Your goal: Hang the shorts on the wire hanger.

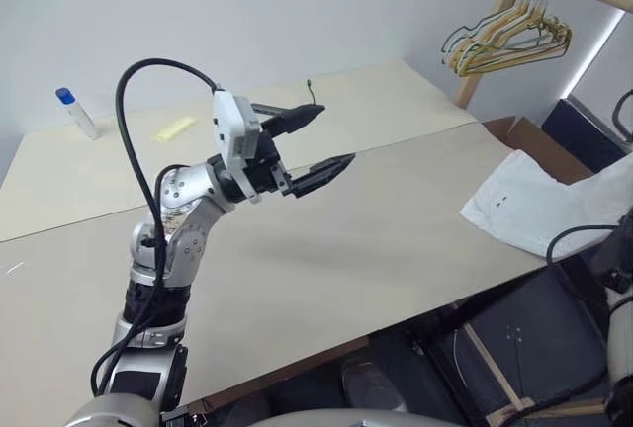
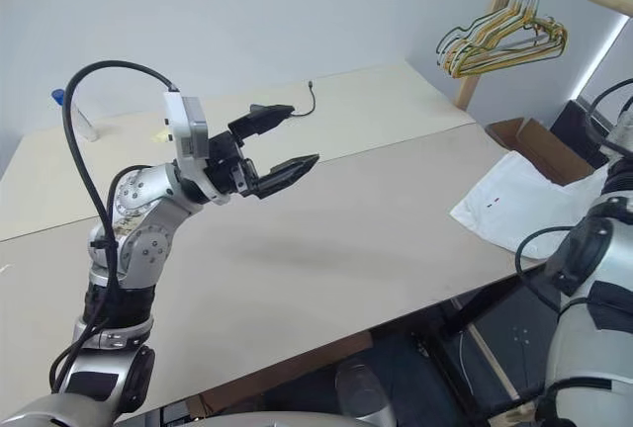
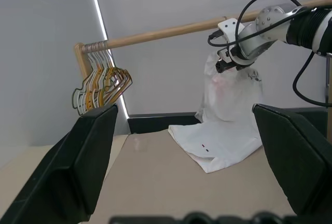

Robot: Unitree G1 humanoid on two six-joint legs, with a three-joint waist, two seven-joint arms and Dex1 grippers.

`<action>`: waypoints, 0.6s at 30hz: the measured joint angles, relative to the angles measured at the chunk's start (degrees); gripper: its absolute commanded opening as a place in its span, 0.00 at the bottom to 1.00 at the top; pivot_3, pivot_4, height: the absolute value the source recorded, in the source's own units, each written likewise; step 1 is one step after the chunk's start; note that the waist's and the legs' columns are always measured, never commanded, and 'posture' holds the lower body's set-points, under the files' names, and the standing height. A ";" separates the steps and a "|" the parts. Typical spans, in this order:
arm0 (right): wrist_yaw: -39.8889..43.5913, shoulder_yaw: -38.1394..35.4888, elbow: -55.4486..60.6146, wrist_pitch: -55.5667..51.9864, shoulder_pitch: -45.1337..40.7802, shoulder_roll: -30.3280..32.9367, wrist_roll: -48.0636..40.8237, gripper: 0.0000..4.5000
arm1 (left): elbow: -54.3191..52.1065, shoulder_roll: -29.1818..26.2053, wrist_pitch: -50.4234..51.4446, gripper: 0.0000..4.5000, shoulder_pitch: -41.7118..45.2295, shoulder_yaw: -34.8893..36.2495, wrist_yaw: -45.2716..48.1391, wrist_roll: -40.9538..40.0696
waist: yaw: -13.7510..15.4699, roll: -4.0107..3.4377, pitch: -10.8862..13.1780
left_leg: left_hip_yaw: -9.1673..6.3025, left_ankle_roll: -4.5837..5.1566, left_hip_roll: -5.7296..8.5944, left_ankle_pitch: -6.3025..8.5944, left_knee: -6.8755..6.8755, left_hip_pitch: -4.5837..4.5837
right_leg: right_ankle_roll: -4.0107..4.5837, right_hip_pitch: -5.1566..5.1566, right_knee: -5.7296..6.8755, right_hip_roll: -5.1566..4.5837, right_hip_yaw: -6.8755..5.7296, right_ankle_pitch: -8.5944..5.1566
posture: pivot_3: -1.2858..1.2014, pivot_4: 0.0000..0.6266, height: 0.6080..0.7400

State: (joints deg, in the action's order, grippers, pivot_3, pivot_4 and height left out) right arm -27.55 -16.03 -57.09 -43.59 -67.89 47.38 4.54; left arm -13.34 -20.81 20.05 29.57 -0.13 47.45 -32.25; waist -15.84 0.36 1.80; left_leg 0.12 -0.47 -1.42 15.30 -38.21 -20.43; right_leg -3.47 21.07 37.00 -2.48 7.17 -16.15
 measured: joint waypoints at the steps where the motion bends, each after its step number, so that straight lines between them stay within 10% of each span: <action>1: -1.85 5.03 2.20 1.80 1.60 0.01 4.60 1.00 | -0.01 0.00 0.00 1.00 -0.02 0.19 0.19 -0.60 | 0.15 -0.01 0.00 | 0.00 0.00 -0.01 0.00 0.00 0.03 | 0.00 0.02 0.00 0.00 0.00 0.00 | 0.45 0.00 1.00; 9: -4.08 19.03 16.28 15.39 5.23 -2.34 17.98 1.00 | -0.47 -0.08 0.01 1.00 -0.57 2.12 0.26 -3.16 | 0.68 -0.04 0.03 | -0.04 0.00 -0.03 0.00 0.01 0.15 | -0.04 0.06 0.02 0.02 0.07 0.01 | 0.47 0.00 1.00; 18: 23.50 26.37 39.54 21.86 21.77 -6.09 16.38 1.00 | -3.85 -6.97 2.47 1.00 -8.45 7.03 -2.01 -3.63 | 4.16 0.10 0.14 | -0.51 0.00 -0.07 0.00 0.01 0.12 | 0.20 0.13 0.01 0.02 -0.06 0.18 | 0.50 0.00 1.00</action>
State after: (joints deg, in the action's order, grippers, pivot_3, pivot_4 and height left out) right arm -4.04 10.34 -17.55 -21.73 -46.12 41.29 20.92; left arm -17.19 -27.78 22.52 21.12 6.91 45.44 -35.88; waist -11.68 0.46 1.94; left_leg -0.39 -0.47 -1.48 15.30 -38.20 -20.31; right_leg -3.27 21.20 37.01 -2.46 7.12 -15.96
